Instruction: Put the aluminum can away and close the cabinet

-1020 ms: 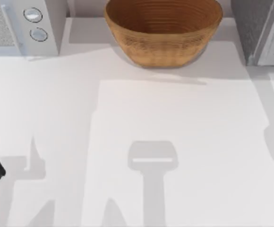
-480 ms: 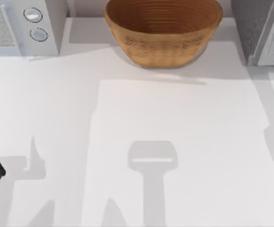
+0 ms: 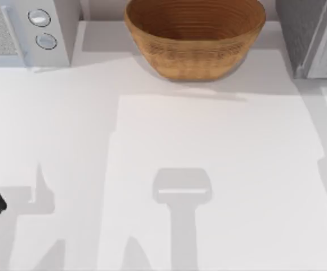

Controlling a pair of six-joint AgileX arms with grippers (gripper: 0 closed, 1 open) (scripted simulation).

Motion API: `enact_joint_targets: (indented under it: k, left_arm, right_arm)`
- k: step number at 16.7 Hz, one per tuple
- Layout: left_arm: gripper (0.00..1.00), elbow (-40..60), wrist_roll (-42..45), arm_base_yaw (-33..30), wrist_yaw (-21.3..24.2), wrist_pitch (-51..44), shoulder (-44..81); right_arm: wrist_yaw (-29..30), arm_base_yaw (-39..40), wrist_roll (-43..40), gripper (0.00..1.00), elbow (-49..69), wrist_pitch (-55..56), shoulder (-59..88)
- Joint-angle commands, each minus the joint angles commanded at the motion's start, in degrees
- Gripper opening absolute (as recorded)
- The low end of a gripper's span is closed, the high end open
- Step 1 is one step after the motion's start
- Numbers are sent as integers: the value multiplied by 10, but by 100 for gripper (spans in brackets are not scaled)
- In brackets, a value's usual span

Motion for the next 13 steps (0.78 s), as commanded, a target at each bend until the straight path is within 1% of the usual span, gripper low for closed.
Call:
enact_joint_targets:
  k: [3, 6, 13]
  left_arm:
    - [100, 0, 0, 0, 0, 0, 0]
    - [100, 0, 0, 0, 0, 0, 0]
    - [100, 0, 0, 0, 0, 0, 0]
  right_arm:
    - [-5, -4, -1, 100, -109, 27, -82]
    - [-12, -9, -2, 100, -253, 62, -191]
    - [-31, -25, -4, 100, -671, 165, -506]
